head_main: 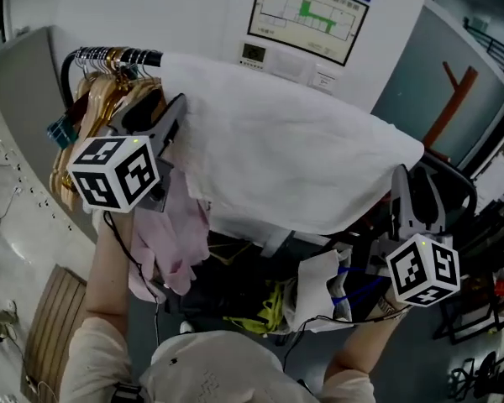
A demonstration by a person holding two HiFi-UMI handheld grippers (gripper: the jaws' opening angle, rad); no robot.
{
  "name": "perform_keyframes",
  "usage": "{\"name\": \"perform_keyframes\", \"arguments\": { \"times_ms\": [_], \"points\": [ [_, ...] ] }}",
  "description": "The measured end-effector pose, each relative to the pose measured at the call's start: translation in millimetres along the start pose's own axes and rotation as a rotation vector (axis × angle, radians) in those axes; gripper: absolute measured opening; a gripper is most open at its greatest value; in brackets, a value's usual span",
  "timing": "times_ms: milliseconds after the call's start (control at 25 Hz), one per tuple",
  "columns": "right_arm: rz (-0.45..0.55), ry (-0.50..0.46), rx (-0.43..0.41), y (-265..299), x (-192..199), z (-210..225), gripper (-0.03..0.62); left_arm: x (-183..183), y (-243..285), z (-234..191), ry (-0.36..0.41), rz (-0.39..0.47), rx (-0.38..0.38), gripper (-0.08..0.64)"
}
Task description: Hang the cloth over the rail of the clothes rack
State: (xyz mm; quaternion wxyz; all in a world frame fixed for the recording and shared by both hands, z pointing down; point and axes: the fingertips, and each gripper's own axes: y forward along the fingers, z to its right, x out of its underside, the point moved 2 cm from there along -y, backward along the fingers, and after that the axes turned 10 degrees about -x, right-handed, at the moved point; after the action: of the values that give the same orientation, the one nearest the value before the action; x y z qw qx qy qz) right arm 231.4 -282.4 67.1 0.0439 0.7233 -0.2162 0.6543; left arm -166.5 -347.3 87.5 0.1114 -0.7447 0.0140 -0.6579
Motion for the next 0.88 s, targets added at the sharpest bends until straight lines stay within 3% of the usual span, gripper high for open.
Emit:
{"name": "perform_keyframes", "arguments": {
  "times_ms": [200, 400, 440, 520, 720, 880],
  "points": [
    [-0.007, 0.049, -0.043, 8, 5, 1, 0.162, -1, 9, 2, 0.052, 0.004, 0.022, 0.184],
    [-0.044, 0.084, -0.112, 12, 6, -7, 0.161, 0, 9, 5, 0.045, 0.008, 0.046, 0.176],
    [-0.048, 0.077, -0.111, 12, 6, -10, 0.153, -2, 8, 4, 0.033, 0.008, 0.055, 0.147],
    [-0.047, 0.059, -0.098, 9, 3, -12, 0.033, -8, 7, 4, 0.019, 0.016, 0.072, 0.042],
    [0.01, 0.051, -0.058, 3, -17, -9, 0.02, -36, 13, 13, 0.149, 0.053, 0.098, 0.023],
    [0.053, 0.03, -0.026, -7, -29, -9, 0.02, -60, 22, 21, 0.135, 0.034, 0.175, 0.023]
  ]
}}
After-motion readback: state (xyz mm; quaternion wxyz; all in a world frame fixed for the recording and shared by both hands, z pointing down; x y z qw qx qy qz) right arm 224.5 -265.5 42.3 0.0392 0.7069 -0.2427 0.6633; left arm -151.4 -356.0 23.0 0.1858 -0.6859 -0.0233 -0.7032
